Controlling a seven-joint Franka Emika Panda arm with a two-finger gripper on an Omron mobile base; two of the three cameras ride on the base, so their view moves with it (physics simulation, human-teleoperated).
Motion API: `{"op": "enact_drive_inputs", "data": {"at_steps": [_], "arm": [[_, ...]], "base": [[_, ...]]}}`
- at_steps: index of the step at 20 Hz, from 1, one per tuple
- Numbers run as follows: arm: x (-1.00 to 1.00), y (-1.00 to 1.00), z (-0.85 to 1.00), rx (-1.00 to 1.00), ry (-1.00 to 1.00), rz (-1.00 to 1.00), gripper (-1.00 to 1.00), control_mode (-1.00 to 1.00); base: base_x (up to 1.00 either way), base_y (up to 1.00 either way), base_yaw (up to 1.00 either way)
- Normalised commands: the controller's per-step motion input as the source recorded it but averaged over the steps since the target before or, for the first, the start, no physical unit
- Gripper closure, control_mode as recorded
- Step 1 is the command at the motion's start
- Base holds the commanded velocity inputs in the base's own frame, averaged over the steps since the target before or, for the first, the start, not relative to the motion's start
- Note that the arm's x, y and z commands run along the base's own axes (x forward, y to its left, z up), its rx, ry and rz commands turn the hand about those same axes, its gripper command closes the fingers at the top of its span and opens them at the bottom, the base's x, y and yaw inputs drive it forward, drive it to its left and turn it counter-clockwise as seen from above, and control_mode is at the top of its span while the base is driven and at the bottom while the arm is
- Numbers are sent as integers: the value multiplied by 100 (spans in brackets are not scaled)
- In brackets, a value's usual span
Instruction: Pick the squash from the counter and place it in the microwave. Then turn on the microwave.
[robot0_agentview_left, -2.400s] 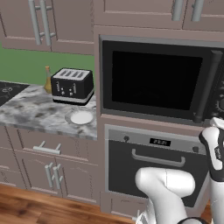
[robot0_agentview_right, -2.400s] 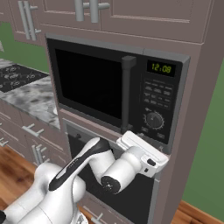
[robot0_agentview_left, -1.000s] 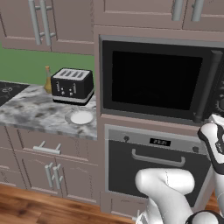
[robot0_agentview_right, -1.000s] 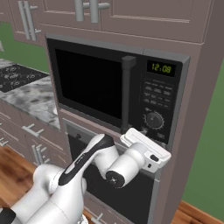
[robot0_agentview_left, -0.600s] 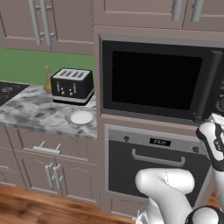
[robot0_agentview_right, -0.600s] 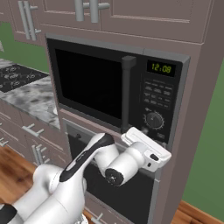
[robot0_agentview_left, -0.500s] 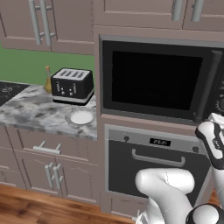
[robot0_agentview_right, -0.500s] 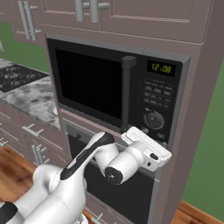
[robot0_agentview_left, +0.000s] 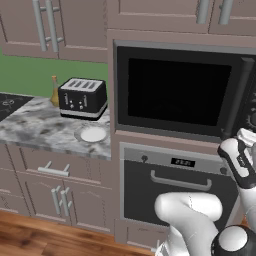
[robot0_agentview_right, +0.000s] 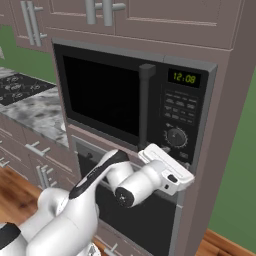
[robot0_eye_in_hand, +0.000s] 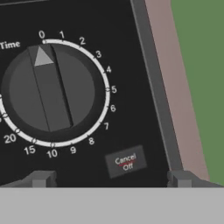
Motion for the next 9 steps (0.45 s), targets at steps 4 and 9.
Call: {"op": "enact_drive_inputs", "data": {"at_steps": [4, 9], "arm": [[0, 0, -3, 0, 0, -5, -100, -100], [0, 0, 0, 0, 0, -3, -100, -100]], "base": [[0, 0, 0], [0, 0, 0]]}}
